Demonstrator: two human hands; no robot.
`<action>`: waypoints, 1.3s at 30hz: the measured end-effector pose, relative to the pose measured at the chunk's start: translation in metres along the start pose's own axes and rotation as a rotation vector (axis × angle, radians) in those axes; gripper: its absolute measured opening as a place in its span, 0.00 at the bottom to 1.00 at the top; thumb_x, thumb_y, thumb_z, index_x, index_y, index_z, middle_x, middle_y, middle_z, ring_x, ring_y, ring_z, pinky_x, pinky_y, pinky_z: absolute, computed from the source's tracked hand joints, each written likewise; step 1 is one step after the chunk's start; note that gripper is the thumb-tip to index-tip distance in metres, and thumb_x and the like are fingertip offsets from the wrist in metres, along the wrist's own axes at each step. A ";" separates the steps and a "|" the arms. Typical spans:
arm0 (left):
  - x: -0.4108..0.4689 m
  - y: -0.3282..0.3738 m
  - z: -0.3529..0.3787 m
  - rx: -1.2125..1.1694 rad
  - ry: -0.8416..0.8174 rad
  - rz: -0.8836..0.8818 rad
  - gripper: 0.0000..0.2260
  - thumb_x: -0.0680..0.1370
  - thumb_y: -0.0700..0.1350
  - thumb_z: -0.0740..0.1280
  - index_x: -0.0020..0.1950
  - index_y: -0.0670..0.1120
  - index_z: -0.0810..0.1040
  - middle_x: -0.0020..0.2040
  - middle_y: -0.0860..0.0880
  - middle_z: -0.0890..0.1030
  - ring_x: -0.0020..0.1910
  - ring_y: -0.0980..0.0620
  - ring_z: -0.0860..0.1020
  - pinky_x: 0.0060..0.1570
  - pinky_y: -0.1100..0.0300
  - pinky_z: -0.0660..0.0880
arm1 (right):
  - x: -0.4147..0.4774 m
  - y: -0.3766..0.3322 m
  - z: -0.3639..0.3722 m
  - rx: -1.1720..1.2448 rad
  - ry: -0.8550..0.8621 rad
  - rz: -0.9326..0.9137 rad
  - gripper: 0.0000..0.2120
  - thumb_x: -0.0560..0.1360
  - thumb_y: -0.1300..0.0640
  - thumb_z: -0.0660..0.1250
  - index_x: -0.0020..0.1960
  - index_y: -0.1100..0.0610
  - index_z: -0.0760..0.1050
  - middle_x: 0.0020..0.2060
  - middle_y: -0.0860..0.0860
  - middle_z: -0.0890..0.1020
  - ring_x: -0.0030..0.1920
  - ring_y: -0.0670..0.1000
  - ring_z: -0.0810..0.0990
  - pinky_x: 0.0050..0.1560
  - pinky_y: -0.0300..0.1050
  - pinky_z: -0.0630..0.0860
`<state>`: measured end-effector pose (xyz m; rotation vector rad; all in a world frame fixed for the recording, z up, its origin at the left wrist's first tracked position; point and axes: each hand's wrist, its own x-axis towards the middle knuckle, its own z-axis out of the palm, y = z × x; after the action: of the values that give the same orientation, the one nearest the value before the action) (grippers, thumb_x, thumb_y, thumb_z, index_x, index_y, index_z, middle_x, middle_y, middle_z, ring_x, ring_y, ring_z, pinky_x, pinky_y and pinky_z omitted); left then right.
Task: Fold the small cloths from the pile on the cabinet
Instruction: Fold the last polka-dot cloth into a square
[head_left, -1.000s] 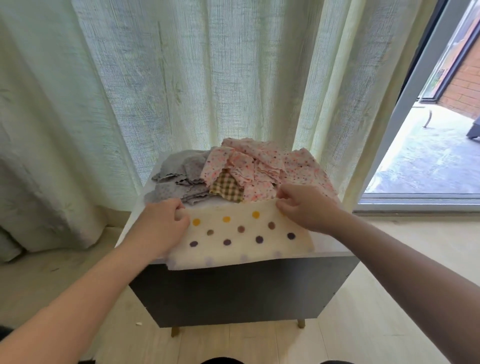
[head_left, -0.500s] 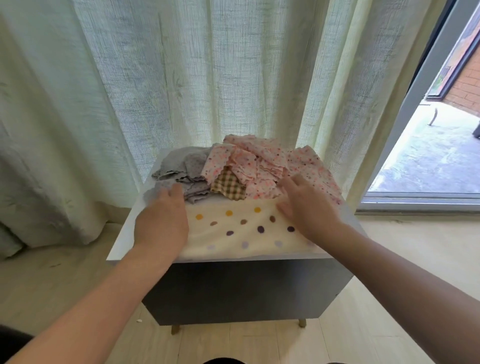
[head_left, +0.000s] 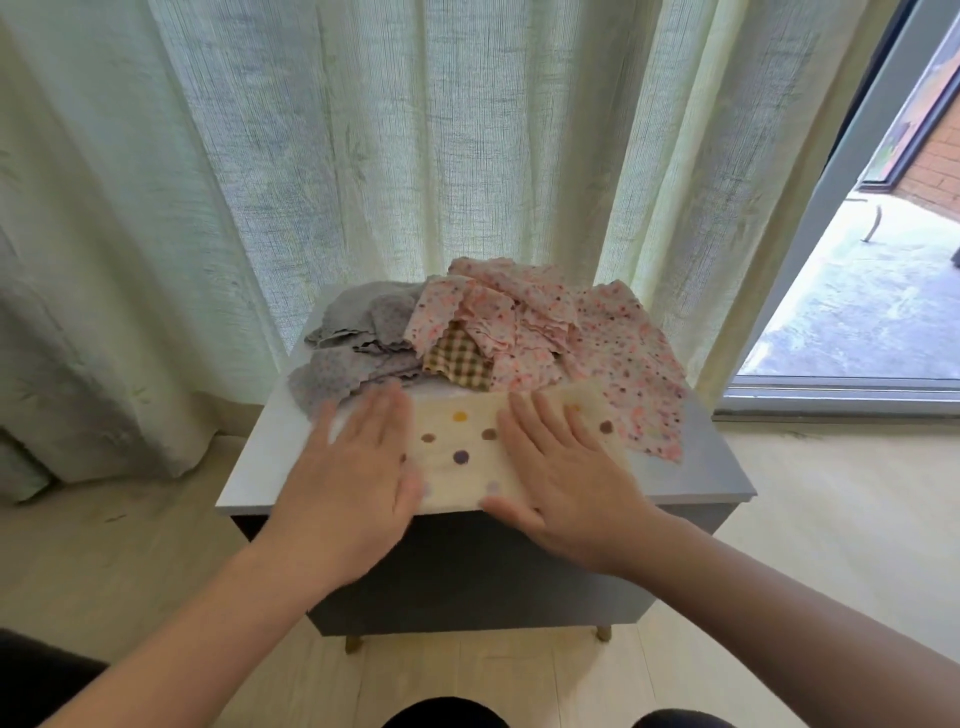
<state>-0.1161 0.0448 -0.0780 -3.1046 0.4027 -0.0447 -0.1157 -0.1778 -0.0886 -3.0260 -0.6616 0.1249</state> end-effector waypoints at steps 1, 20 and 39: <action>-0.002 0.003 0.001 -0.002 -0.034 0.093 0.36 0.73 0.63 0.32 0.78 0.48 0.34 0.78 0.51 0.34 0.77 0.54 0.36 0.77 0.51 0.39 | 0.000 -0.005 0.001 -0.009 -0.001 -0.047 0.44 0.74 0.29 0.37 0.79 0.56 0.35 0.78 0.52 0.35 0.77 0.52 0.31 0.76 0.50 0.31; -0.030 -0.040 0.010 -0.053 0.316 0.469 0.20 0.76 0.54 0.60 0.62 0.47 0.79 0.64 0.51 0.79 0.63 0.52 0.76 0.65 0.50 0.68 | 0.001 -0.035 0.013 -0.115 0.029 -0.107 0.43 0.79 0.44 0.60 0.79 0.59 0.35 0.78 0.57 0.37 0.78 0.57 0.35 0.76 0.55 0.36; 0.046 -0.051 0.001 -0.412 0.157 -0.213 0.07 0.76 0.54 0.69 0.49 0.52 0.78 0.46 0.54 0.78 0.48 0.52 0.77 0.56 0.50 0.73 | 0.004 -0.056 0.016 -0.121 0.091 -0.045 0.41 0.79 0.45 0.60 0.80 0.53 0.37 0.79 0.54 0.40 0.79 0.60 0.40 0.76 0.65 0.42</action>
<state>-0.0588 0.0827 -0.0767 -3.5527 0.0860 -0.2373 -0.1366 -0.1252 -0.1011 -3.1059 -0.7548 -0.0560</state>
